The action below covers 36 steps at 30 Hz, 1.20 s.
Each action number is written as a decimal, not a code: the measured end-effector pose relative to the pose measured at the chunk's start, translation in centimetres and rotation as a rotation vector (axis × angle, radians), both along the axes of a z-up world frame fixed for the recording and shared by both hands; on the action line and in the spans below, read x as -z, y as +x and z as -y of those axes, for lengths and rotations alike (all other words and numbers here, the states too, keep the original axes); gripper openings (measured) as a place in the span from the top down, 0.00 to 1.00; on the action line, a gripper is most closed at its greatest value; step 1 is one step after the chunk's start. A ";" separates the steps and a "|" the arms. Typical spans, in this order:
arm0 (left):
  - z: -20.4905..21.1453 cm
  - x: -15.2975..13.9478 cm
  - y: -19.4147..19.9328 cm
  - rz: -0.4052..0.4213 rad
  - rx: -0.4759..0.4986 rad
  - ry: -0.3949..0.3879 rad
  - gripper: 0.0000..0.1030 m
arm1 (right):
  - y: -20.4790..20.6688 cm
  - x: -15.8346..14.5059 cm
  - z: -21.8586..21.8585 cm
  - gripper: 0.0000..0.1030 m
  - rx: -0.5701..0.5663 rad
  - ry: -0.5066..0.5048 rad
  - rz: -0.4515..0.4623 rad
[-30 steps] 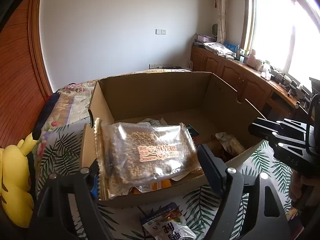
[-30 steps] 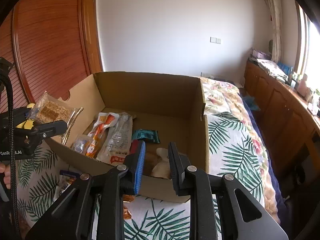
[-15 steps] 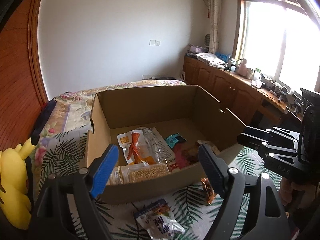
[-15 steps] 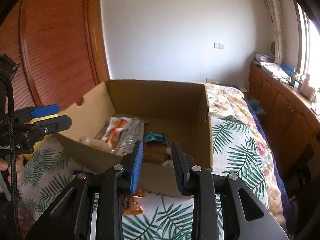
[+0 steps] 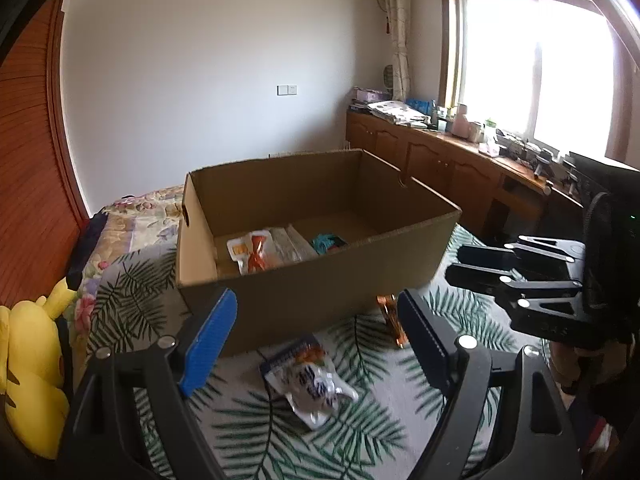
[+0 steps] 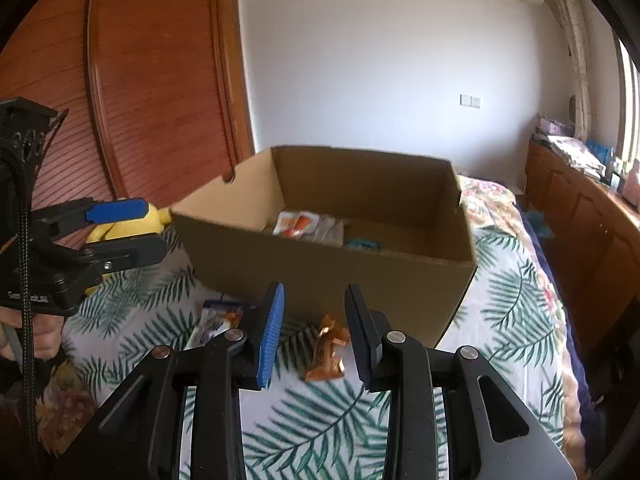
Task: Organize snacks
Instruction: 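Withdraw both open tools toward the remaining snacks beside the box, then close the right tool on the gold-orange wrapped snack while the left tool approaches the white pouch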
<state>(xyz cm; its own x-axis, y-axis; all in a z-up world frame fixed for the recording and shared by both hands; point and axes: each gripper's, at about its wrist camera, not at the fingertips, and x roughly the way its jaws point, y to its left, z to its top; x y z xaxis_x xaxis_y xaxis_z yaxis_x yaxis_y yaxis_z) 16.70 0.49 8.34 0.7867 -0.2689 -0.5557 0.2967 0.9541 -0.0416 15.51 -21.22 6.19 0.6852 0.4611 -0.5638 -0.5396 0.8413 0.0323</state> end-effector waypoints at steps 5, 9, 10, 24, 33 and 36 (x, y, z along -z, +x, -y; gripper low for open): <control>0.4 1.3 -1.3 -0.019 0.025 0.028 0.19 | -0.1 1.6 -0.1 0.70 0.001 -0.014 -0.031; 0.3 2.5 -1.6 -0.047 0.027 0.026 0.19 | 0.1 2.8 0.2 0.70 0.010 -0.025 -0.057; 0.2 3.0 -1.6 -0.057 0.024 0.022 0.19 | 0.2 3.1 0.3 0.70 0.013 -0.029 -0.062; -0.5 8.0 0.3 -0.172 -0.045 0.009 0.19 | 1.9 6.6 -0.1 0.69 0.046 -0.067 -0.145; -0.6 9.9 1.6 -0.225 -0.073 0.003 0.19 | 3.7 7.9 -1.3 0.63 0.048 -0.059 -0.217; -0.7 10.4 1.8 -0.239 -0.074 -0.005 0.19 | 4.4 8.4 -1.7 0.63 0.051 -0.055 -0.237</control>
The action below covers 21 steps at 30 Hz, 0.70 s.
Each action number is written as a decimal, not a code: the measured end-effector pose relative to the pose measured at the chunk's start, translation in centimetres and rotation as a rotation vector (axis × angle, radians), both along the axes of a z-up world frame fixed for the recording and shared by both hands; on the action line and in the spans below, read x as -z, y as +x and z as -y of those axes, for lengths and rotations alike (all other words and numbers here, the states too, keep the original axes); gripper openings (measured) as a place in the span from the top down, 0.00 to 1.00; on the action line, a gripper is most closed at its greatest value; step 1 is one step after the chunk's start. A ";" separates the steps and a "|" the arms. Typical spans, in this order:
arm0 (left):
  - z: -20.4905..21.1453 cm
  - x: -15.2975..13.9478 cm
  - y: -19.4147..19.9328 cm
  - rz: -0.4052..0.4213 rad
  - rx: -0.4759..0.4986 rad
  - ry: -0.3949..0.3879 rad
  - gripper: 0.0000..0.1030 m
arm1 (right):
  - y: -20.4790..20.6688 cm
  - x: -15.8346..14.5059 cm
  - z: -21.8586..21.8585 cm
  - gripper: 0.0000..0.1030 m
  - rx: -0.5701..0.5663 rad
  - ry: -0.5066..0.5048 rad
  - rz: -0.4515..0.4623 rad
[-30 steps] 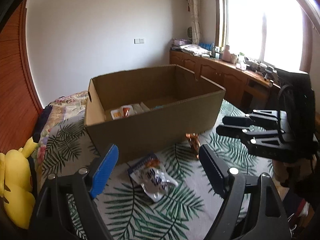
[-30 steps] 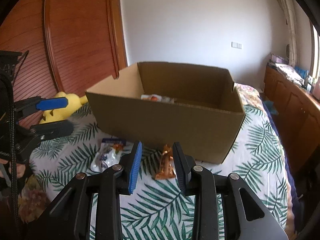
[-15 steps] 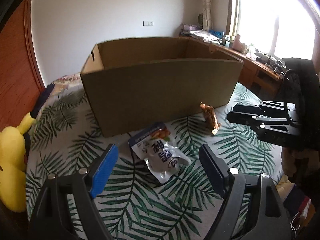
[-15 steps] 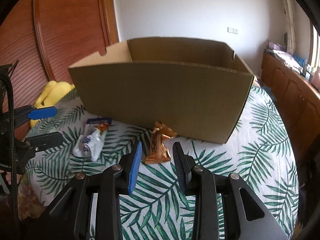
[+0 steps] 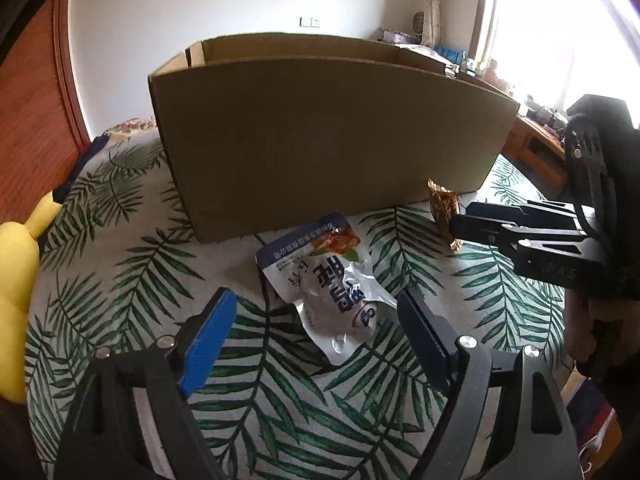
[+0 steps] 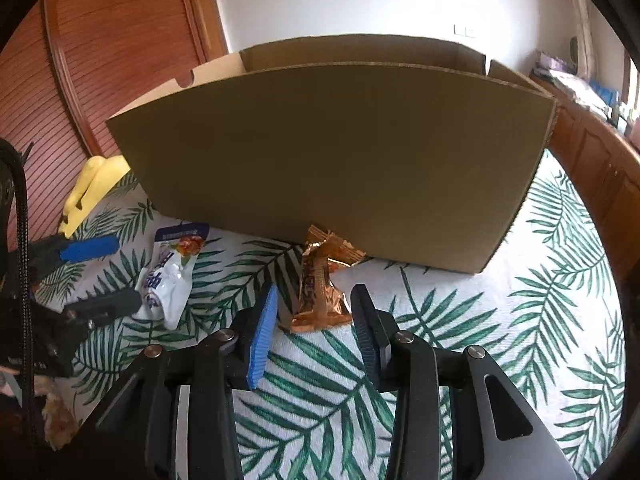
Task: Organize snacks
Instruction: 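Close the right tool on the gold-orange wrapped snack while the left tool approaches the white pouch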
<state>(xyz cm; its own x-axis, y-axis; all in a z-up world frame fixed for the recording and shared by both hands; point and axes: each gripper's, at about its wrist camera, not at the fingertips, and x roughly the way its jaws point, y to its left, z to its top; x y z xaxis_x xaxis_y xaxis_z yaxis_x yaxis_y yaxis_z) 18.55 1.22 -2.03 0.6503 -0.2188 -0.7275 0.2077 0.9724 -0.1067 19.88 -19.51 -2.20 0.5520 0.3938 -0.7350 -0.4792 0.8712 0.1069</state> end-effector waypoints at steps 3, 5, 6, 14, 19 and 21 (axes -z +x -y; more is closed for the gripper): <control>0.1 0.2 0.3 -0.005 0.002 0.000 0.19 | 0.4 0.2 -0.6 0.63 -0.002 -0.021 0.001; 0.1 0.3 0.4 -0.007 0.004 -0.004 0.19 | 0.7 0.4 -1.0 0.64 -0.009 -0.040 0.003; 0.2 0.4 0.4 -0.009 0.004 -0.005 0.19 | 0.9 0.5 -1.3 0.64 -0.009 -0.052 0.000; 0.9 0.5 1.4 -0.021 -0.003 -0.015 0.19 | 1.4 1.1 -1.1 0.78 -0.015 -0.075 -0.018; 1.1 0.7 2.2 -0.033 -0.020 -0.031 0.19 | -0.3 0.8 0.2 0.78 -0.025 -0.067 -0.010; 1.0 1.0 2.5 -0.047 -0.030 -0.042 0.19 | -1.3 0.7 0.7 0.78 -0.029 -0.058 -0.007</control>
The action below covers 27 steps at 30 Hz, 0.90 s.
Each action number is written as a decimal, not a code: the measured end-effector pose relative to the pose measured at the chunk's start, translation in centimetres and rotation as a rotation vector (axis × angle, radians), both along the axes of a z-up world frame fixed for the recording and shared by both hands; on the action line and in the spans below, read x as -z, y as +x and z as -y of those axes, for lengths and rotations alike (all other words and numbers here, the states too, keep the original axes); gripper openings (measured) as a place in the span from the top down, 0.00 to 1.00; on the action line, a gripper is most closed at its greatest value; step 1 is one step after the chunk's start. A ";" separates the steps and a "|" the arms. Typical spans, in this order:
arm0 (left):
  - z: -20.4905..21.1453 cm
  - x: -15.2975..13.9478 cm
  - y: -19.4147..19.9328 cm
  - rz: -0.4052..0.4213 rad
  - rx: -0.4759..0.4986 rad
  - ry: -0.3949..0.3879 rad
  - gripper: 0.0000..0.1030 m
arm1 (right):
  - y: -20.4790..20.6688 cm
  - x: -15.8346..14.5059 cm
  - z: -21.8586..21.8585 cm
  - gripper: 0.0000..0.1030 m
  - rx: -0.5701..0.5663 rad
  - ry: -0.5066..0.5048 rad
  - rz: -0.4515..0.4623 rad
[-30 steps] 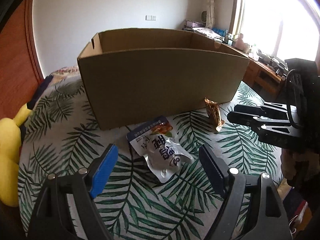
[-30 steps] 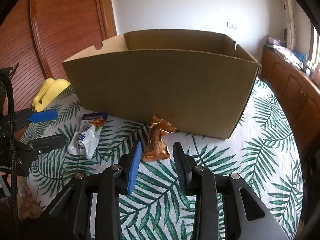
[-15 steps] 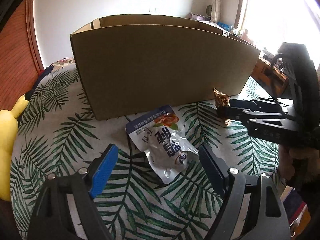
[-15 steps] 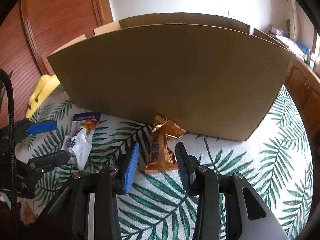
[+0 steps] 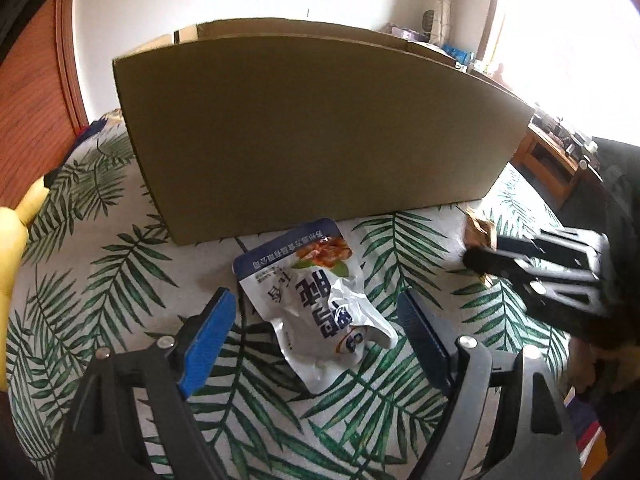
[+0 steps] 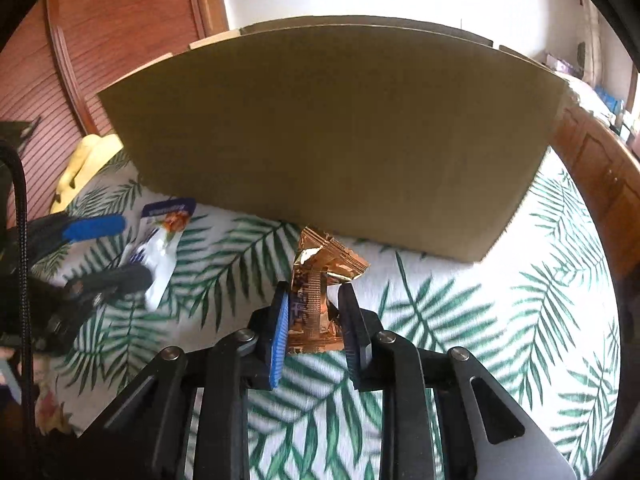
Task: Organize snacks
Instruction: 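Close the right tool on the gold-orange wrapped snack while the left tool approaches the white pouch, then close the left tool on the white duck-neck pouch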
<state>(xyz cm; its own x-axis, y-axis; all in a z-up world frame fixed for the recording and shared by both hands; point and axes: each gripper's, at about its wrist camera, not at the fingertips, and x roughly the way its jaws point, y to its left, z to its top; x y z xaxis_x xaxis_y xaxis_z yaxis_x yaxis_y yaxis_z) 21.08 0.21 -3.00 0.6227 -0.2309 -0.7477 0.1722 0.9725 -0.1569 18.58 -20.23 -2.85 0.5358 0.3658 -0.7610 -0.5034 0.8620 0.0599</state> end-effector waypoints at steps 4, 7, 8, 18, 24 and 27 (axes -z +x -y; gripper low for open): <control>-0.3 0.6 0.9 -0.033 -0.030 -0.020 0.19 | -1.7 -0.3 0.6 0.78 -0.010 0.008 0.021; -0.5 0.7 1.7 -0.038 -0.048 -0.021 0.19 | -2.1 -0.5 0.6 0.78 -0.014 -0.009 0.042; -0.5 0.7 1.8 -0.036 -0.052 -0.018 0.19 | -2.1 -0.4 0.5 0.78 -0.016 -0.017 0.046; 1.8 1.6 2.1 -0.017 -0.050 0.082 0.17 | -1.1 -0.4 1.2 0.78 0.026 0.016 0.055; 1.6 1.5 1.7 -0.009 -0.060 0.089 0.23 | -1.5 -0.4 0.6 0.78 0.027 0.003 0.073; 2.2 1.5 1.0 0.015 -0.053 0.106 0.43 | -1.7 -0.5 0.3 0.78 0.027 0.000 0.089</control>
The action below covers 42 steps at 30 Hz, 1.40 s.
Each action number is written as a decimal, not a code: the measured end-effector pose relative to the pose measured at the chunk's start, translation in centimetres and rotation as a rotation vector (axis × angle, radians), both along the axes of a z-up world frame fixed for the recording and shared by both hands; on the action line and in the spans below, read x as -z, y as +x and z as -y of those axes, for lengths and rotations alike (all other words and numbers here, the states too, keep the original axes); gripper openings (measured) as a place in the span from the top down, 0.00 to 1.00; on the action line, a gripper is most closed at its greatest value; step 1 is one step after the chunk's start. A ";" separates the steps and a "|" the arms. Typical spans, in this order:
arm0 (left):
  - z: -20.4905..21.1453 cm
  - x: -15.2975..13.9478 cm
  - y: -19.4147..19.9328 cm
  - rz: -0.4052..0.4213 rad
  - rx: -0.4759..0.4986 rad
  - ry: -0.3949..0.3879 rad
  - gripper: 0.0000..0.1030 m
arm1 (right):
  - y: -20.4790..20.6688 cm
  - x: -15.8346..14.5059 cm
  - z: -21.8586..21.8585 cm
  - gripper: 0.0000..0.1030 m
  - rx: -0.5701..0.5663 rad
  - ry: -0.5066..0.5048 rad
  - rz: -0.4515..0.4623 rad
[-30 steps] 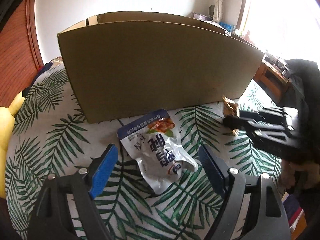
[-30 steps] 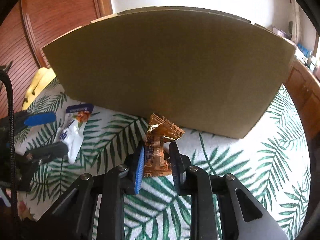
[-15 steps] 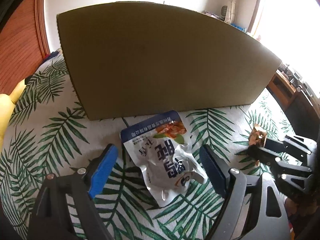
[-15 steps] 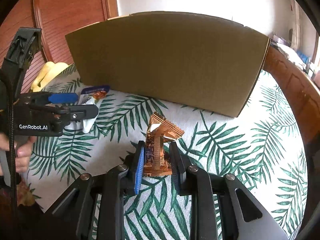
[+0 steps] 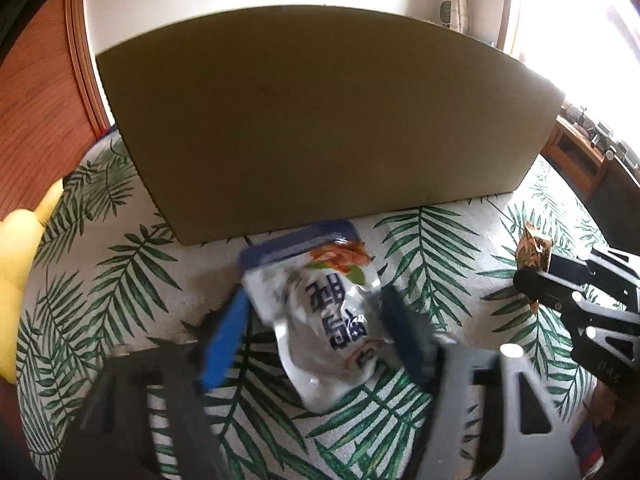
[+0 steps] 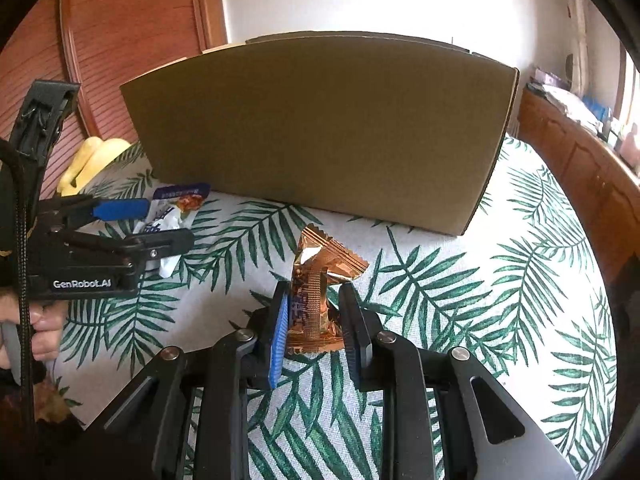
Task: Organize snacks
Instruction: 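Close the left tool on the white duck-neck pouch, then lift the white pouch and gold snack and carry them over the box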
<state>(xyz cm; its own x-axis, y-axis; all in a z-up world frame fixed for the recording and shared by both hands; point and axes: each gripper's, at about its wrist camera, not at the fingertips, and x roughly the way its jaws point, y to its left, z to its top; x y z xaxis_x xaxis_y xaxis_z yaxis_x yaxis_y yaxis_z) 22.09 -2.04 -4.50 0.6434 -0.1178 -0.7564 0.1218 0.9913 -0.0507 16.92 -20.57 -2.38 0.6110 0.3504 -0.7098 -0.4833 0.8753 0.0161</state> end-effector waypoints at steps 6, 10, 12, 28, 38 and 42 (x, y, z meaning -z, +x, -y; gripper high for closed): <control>0.2 -0.2 -1.9 0.001 0.019 -0.046 0.57 | 0.0 0.0 0.2 0.78 0.016 0.012 0.006; 0.3 -0.1 -2.8 0.004 0.025 -0.046 0.57 | 0.0 0.0 0.2 0.78 0.014 0.008 0.006; 0.4 -0.1 -2.7 -0.001 0.030 -0.037 0.55 | 0.0 0.0 0.2 0.78 0.013 0.007 0.005; 1.7 -0.3 -1.4 -0.013 0.051 0.036 0.43 | 0.1 0.1 0.1 0.78 0.013 0.005 -0.002; -0.4 -1.1 -3.6 0.005 0.047 -0.070 0.43 | 0.0 0.1 0.1 0.78 0.012 0.004 0.005; -0.1 -2.2 -5.0 0.028 0.055 -0.084 0.43 | -0.1 0.1 0.1 0.78 0.008 0.002 0.013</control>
<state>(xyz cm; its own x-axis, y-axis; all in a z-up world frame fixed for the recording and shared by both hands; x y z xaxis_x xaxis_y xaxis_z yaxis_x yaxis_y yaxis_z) 17.13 -1.89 -2.31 0.6548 -0.2157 -0.7244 0.1786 0.9754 -0.1290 16.84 -20.63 -2.49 0.6229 0.3469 -0.7012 -0.4763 0.8792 0.0119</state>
